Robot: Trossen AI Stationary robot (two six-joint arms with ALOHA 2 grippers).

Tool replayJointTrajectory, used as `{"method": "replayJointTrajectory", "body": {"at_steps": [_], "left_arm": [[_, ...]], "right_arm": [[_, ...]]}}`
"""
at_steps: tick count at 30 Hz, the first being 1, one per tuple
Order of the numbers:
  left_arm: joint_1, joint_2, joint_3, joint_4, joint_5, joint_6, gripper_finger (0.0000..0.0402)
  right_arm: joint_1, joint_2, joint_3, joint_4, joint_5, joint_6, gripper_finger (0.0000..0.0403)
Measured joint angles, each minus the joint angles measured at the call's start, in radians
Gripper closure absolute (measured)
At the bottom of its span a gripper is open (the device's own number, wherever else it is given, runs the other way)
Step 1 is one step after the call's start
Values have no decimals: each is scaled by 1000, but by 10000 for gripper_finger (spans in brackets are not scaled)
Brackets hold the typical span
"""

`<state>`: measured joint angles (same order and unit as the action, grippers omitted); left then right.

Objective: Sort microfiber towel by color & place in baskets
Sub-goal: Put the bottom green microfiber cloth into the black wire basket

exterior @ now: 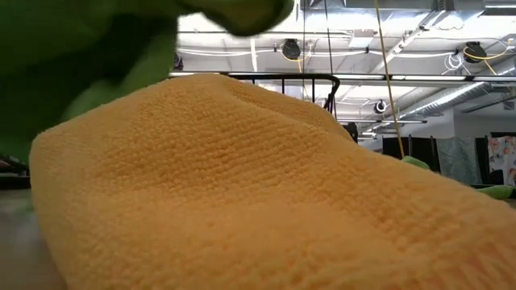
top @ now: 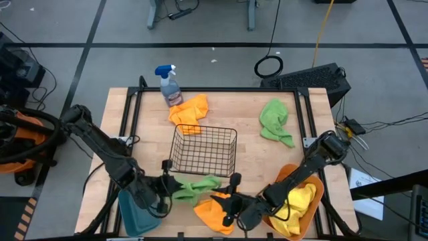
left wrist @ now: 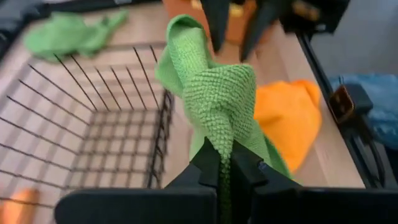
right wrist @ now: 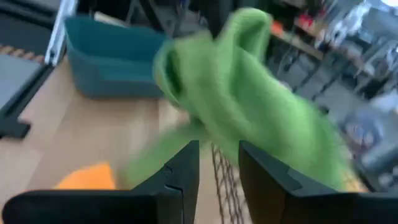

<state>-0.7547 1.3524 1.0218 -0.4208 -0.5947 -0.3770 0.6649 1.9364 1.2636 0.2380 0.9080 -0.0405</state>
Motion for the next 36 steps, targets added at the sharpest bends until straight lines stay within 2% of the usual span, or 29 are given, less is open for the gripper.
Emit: {"method": "replayJointTrajectory", "body": {"at_steps": [4, 9, 13, 16, 20, 26, 29, 32, 36], "left_arm": [[1, -33, 0, 41, -37, 64, 391], [3, -46, 0, 162, -40, 188, 391], [6, -46, 0, 313, -39, 334, 391], [15, -46, 0, 399, -35, 428, 391], [17, -46, 0, 458, -35, 545, 391], [21, -88, 30, 467, -63, 669, 391], [23, -133, 36, 464, -65, 703, 391], [23, -180, 36, 455, -65, 717, 391], [22, -228, 37, 421, -65, 724, 391]], "right_arm": [[-7, 31, 0, 208, 1, -193, 270], [-10, 46, 0, 460, -5, -427, 203], [-35, 46, 0, 566, -24, -515, 154], [-63, 46, 0, 577, -19, -540, 133], [-84, 46, 0, 575, 4, -548, 127], [-76, 46, 0, 534, 204, -556, 134], [-74, 47, 0, 495, 234, -520, 141], [-80, 46, 0, 449, 219, -451, 151], [-106, 46, 0, 366, 67, -354, 172]]}}
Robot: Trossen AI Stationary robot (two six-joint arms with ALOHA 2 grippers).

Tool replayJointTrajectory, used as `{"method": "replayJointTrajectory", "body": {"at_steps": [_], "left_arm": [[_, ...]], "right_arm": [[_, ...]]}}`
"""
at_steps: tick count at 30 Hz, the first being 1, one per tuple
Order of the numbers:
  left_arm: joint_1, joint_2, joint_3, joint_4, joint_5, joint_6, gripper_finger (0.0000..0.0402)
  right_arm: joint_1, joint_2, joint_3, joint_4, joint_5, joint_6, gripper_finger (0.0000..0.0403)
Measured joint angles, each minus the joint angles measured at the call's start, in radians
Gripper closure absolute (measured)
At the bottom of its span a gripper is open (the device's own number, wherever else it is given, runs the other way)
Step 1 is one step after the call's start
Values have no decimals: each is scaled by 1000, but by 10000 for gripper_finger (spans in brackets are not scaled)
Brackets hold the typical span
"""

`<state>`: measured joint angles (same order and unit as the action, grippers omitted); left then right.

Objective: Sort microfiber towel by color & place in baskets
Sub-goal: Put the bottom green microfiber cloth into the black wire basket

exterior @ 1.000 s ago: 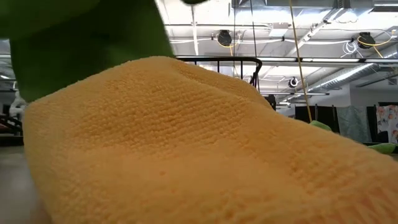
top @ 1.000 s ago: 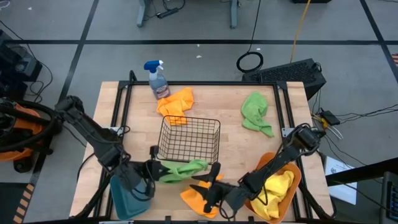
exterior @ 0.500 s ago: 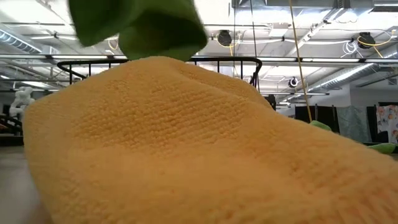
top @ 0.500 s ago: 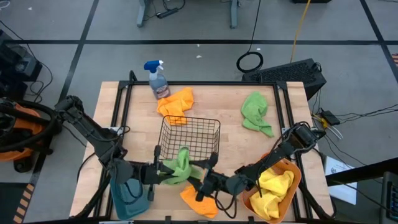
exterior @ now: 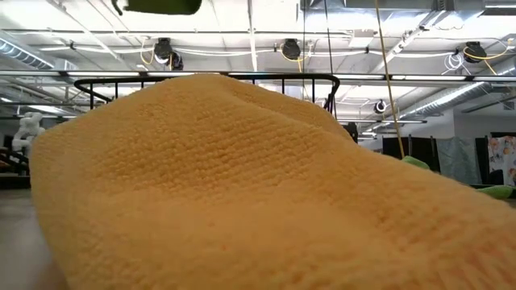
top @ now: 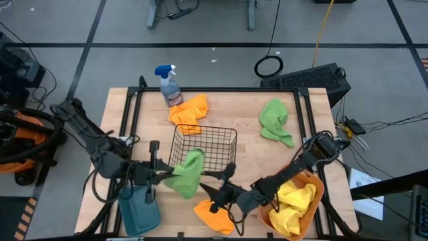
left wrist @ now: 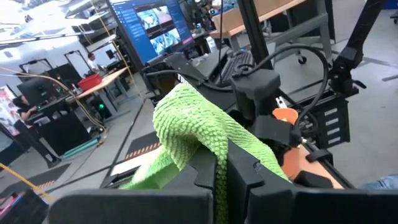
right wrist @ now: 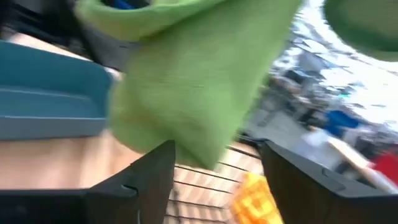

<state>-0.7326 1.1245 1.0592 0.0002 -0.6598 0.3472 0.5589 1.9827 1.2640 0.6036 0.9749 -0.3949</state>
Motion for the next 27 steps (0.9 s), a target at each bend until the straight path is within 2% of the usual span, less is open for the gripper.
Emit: {"method": "replayJointTrajectory", "body": {"at_steps": [5, 11, 18, 22, 27], "left_arm": [[0, -15, 0, -10, 0, 2, 391], [0, -12, 0, -12, 27, 2, 391], [0, -11, 0, -118, -16, -51, 391], [0, -11, -2, -177, -29, -116, 391], [0, -11, -37, -167, -26, -151, 391]], "right_arm": [[-54, 0, 0, -32, -172, 117, 215], [-100, 0, 0, -42, -215, 191, 260], [-60, 0, 0, -10, -222, 90, 390], [-19, 0, 0, 106, -223, -32, 389], [19, 0, 0, 236, -223, -163, 400]]}}
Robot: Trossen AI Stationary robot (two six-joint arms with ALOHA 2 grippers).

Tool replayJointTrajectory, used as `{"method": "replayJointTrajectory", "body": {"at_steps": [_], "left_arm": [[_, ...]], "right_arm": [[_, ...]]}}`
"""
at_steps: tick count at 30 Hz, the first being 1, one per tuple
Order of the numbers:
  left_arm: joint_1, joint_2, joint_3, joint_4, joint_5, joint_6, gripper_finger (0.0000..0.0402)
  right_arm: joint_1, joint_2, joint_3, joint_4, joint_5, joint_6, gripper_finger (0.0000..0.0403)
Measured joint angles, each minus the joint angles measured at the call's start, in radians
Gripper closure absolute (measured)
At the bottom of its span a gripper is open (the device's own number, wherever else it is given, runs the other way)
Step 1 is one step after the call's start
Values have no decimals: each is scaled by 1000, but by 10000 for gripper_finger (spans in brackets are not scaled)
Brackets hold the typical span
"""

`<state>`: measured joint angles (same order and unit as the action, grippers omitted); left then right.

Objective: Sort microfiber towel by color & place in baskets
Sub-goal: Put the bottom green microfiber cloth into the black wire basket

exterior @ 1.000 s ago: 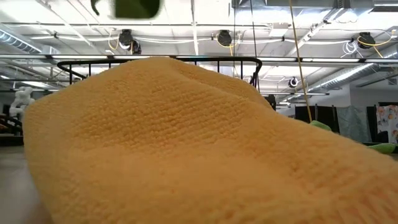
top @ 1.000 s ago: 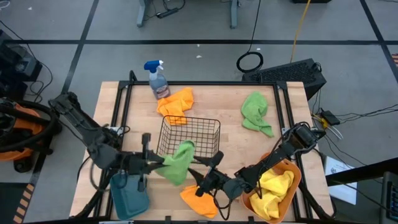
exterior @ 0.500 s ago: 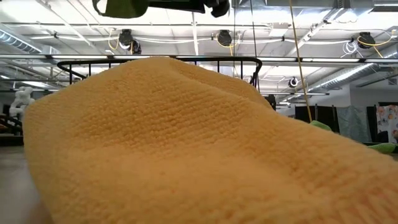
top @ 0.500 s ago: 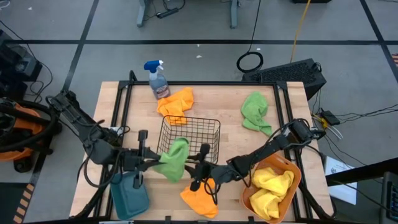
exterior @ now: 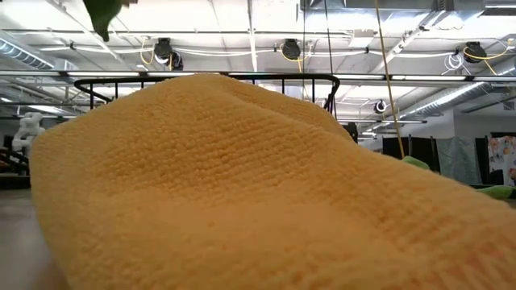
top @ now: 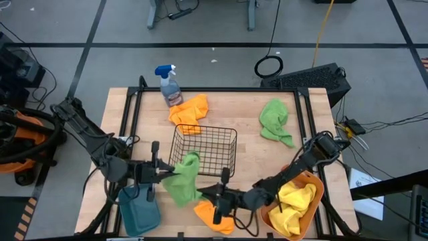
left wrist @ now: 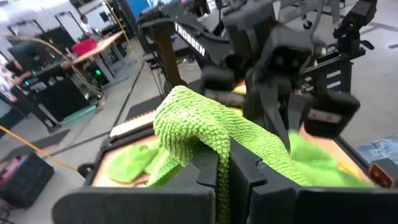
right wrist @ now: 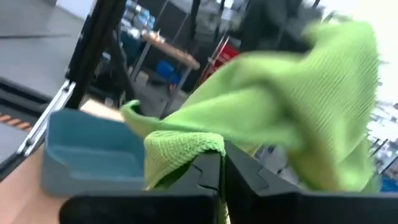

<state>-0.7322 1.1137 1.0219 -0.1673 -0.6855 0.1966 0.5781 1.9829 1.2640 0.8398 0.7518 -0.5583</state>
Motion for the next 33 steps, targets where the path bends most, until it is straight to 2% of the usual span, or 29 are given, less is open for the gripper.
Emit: {"method": "replayJointTrajectory", "body": {"at_steps": [6, 10, 14, 20, 26, 30, 33], "left_arm": [[29, 33, -28, -8, 78, -53, 391], [64, 78, -28, 6, 137, -59, 391], [100, 118, -28, 29, 145, -56, 391], [135, 136, -28, 37, 209, -53, 391], [134, 137, -28, 49, 219, -25, 391], [134, 137, -28, 62, 257, -7, 391], [134, 137, -28, 64, 262, -6, 391]], "right_arm": [[1, 0, 0, 89, 2, -95, 387], [-16, 0, 0, 122, 5, -155, 361], [-29, 0, 7, 150, 9, -208, 311], [-48, -1, 35, 152, 42, -223, 213], [-48, -1, 36, 100, 114, -136, 132], [-57, 0, 36, 63, 112, -43, 122], [-70, -1, 37, 13, 109, 14, 147]]}}
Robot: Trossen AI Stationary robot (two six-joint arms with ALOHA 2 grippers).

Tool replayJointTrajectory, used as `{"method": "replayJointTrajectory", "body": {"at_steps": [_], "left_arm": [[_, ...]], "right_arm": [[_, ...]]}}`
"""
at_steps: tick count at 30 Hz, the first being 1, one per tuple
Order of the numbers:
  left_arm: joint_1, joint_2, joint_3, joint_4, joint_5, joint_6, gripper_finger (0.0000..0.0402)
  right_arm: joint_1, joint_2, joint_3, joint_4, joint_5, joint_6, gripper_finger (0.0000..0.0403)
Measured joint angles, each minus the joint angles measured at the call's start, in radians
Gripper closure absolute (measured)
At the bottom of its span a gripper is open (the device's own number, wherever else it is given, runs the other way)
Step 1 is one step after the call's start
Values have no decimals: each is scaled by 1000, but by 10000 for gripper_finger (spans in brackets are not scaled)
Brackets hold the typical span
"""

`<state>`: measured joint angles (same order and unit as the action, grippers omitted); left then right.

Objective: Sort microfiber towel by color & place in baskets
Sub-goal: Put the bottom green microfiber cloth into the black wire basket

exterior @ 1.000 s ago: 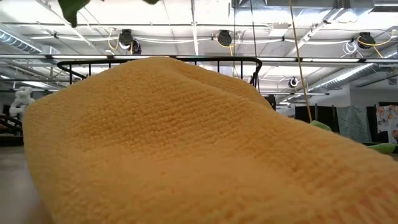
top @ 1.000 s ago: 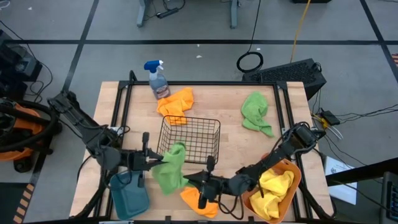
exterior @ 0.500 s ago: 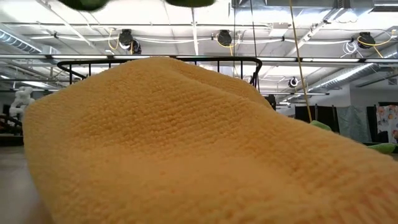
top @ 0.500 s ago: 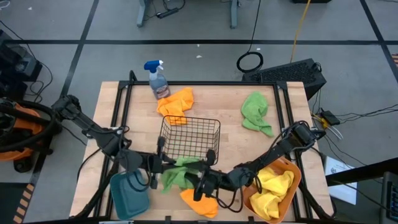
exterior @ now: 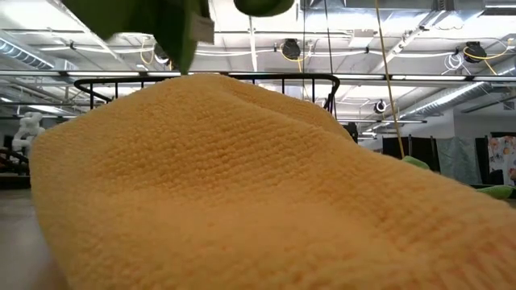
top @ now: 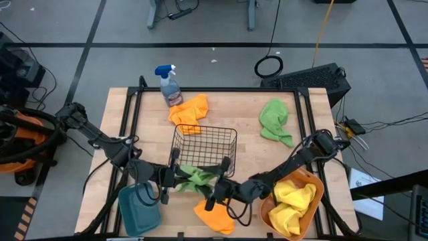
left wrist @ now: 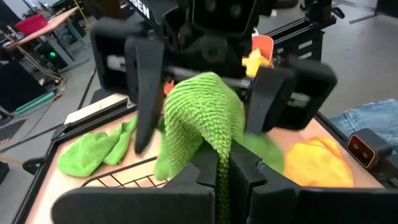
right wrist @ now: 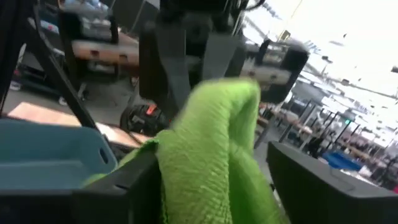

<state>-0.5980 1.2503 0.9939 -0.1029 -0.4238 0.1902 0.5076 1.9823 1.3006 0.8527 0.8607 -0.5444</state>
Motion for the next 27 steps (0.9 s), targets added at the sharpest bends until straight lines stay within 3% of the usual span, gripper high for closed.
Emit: {"method": "replayJointTrajectory", "body": {"at_steps": [6, 12, 22, 27], "left_arm": [[0, 0, 0, 5, 1, 0, 391], [-3, 0, 0, -10, 1, -23, 375], [-46, -5, 3, -44, -66, -79, 233], [-107, -19, 2, -77, -223, -81, 195]], "right_arm": [[-23, 0, 0, -63, -4, 64, 256], [-25, 0, 0, -69, -4, 2, 386], [9, -52, 0, -106, 43, -23, 397], [32, -57, 0, -99, 147, -76, 395]]}}
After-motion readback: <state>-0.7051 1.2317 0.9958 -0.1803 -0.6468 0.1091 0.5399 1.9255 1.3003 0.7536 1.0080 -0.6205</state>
